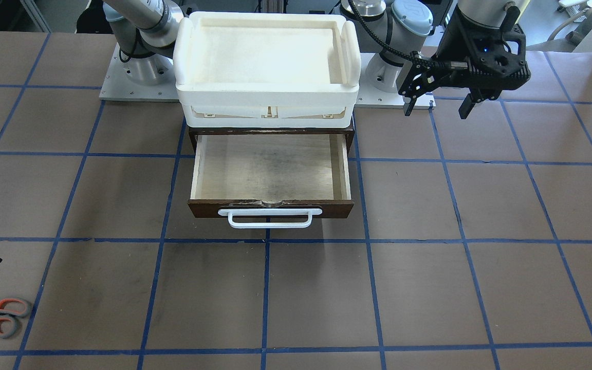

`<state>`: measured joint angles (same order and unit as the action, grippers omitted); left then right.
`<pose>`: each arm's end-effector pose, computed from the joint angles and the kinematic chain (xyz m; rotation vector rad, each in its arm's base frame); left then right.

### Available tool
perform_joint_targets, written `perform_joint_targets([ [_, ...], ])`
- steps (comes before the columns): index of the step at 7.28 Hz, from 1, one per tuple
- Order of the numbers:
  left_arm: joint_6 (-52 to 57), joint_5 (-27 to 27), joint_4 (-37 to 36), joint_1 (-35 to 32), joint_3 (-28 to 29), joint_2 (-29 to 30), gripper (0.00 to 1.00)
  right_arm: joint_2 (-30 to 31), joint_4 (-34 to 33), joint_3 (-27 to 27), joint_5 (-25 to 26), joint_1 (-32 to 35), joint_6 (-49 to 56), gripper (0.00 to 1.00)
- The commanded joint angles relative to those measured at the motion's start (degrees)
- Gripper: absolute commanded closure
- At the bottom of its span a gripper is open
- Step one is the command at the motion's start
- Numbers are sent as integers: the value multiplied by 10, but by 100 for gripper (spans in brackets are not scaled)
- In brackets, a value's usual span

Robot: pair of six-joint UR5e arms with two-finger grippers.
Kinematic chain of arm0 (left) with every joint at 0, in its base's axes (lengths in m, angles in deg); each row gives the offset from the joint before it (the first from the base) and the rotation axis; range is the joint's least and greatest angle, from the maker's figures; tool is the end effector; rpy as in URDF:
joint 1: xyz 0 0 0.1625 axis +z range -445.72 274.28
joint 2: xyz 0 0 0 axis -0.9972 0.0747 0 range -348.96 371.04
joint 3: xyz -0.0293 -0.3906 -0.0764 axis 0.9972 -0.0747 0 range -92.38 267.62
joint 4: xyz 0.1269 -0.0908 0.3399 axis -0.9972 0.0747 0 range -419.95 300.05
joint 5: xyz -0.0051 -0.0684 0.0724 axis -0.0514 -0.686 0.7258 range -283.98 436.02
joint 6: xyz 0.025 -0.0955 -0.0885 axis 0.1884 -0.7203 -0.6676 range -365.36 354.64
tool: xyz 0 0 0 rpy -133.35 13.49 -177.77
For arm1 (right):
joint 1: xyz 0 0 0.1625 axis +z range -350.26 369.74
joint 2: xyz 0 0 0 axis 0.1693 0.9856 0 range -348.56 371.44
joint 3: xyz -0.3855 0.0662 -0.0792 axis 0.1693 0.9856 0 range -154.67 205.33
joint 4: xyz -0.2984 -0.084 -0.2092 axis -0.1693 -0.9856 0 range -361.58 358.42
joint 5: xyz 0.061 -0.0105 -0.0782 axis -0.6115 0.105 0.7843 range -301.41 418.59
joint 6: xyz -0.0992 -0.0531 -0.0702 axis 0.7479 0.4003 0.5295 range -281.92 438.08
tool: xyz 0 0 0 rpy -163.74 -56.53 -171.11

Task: Put scissors in drawer and close it
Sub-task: 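Move the right gripper over the grey-and-orange scissors and lower toward them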

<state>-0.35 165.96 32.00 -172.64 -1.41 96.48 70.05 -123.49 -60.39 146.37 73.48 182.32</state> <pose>-0.1105 -0.4305 0.4678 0.0530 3.1363 -0.0978 -0.1544 -0.6257 0.2201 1.9395 -2.3924 0.1084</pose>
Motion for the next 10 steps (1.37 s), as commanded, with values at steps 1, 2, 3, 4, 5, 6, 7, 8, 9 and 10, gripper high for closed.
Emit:
perform_joint_targets([
  [1, 0, 0, 0, 0, 0, 0, 0, -40, -1, 34, -2, -20, 58, 1],
  [2, 0, 0, 0, 0, 0, 0, 0, -52, -2, 45, -2, -20, 73, 1],
  [3, 0, 0, 0, 0, 0, 0, 0, -67, -16, 47, -2, -20, 89, 2],
  [4, 0, 0, -1, 0, 0, 0, 0, -81, -24, 48, -2, -20, 125, 4],
  [5, 0, 0, 0, 0, 0, 0, 0, -88, -24, 48, -2, -20, 131, 4],
  [6, 0, 0, 0, 0, 0, 0, 0, -89, -24, 48, -3, -20, 131, 4],
  [7, 0, 0, 1, 0, 0, 0, 0, -93, -25, 51, -8, -20, 132, 4],
  [8, 0, 0, 1, 0, 0, 0, 0, -94, -25, 59, -9, -20, 134, 4],
  [9, 0, 0, 0, 0, 0, 0, 0, -98, -24, 63, -9, -20, 151, 4],
  [10, 0, -1, 1, 0, 0, 0, 0, -99, -24, 64, -9, -20, 154, 4],
])
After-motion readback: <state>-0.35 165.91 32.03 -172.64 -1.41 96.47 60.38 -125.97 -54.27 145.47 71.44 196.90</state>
